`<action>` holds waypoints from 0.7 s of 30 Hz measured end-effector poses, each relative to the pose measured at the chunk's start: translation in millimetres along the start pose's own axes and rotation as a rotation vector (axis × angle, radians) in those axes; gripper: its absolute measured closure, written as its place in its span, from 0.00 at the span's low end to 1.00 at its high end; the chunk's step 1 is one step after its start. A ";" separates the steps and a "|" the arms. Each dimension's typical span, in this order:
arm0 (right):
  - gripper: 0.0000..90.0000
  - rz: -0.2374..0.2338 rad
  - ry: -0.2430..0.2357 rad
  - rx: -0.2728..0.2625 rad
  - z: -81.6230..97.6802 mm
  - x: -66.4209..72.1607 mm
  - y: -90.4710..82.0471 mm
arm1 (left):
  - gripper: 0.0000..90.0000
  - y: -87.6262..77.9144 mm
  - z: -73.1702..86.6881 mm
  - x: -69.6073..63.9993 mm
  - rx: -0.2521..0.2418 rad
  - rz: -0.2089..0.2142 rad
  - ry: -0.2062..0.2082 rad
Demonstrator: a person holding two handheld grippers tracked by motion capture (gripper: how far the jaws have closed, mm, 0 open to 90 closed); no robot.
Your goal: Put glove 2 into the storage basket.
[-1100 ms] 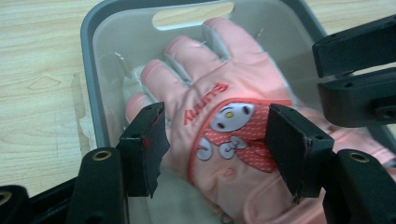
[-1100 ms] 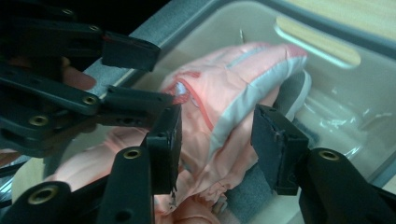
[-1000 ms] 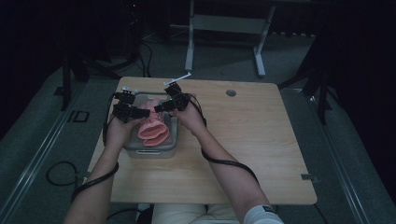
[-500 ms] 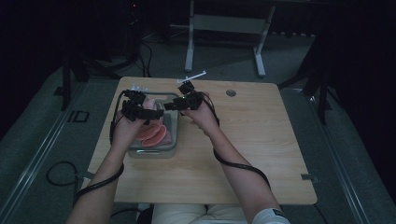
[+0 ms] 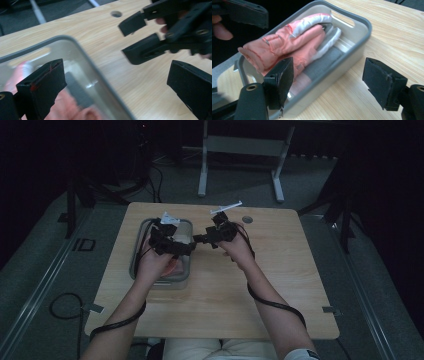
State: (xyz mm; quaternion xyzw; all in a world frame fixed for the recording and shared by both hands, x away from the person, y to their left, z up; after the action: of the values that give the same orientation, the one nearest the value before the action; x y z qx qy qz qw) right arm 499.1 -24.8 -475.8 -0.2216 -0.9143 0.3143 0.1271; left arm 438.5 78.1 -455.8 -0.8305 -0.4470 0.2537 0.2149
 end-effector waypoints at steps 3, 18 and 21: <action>0.27 0.003 0.003 0.002 9.4 -3.5 -4.9 | 0.01 6.0 3.7 -13.6 0.003 0.006 0.030; 0.23 0.023 -0.035 -0.004 54.2 -17.8 -29.7 | 0.01 42.9 28.7 -64.8 0.062 0.109 0.104; 0.23 0.029 -0.035 -0.013 60.9 -19.7 -32.2 | 0.01 46.1 31.7 -68.4 0.062 0.119 0.101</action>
State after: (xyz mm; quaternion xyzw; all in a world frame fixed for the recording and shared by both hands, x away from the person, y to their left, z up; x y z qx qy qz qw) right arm 483.1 -88.6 -504.3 -0.2300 -0.9152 0.3138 0.1049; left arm 416.1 0.6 -491.8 -0.8603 -0.3773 0.2374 0.2471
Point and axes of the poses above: each handheld gripper's, and its own axes: y roughly forward along the jaws, z roughly out of its underside, x roughly to its left, the point moved 8 cm from there along y, roughly forward along the jaws, and after that the axes turned 11 degrees about -y, right-handed, at the moved point
